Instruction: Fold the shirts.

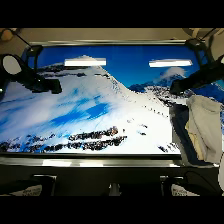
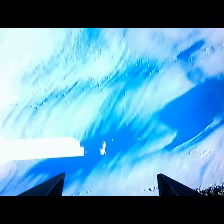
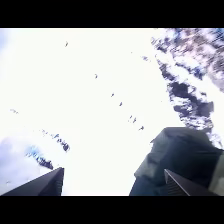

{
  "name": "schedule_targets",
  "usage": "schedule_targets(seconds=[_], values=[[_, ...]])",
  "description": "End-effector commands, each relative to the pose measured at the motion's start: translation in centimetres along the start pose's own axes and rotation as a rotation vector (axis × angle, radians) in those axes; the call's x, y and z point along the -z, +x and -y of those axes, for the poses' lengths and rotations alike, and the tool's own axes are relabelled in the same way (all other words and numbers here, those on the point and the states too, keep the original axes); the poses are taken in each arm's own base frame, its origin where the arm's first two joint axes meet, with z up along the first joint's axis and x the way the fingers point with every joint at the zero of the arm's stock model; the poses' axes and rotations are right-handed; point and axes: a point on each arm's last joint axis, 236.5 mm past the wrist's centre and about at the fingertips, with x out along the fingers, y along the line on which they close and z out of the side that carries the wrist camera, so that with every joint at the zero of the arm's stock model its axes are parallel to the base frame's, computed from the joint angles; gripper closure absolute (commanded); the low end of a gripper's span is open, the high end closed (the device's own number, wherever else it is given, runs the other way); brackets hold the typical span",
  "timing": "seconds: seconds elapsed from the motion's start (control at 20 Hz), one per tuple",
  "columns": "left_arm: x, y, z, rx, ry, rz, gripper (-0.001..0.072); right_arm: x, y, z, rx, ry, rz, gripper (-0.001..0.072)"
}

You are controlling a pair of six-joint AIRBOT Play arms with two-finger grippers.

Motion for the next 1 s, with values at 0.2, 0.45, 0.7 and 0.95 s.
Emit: schedule_targets(seconds=[0.2, 0.45, 0.7, 0.95], values=[[3.86, 2.29, -1.43, -0.074, -0.080, -0.106, -0.0013, 3.43, 4.08, -3.65, -0.129, -0.019, -0.267, 0.0048], [3.88, 2.38, -1.42, -0.074, -0.080, -0.108, -0.0013, 3.47, 4.08, -3.60, -0.126, -0.019, -0.269, 0.0048], [3.88, 2.39, -1.42, -0.074, -0.080, -0.108, -0.0013, 3.47, 4.08, -3.60, -0.126, -0.019, -0.269, 0.0048], [3.88, 2.41, -1.42, -0.074, -0.080, -0.109, -0.0013, 3.47, 4.08, -3.60, -0.126, -0.019, -0.269, 0.0048]])
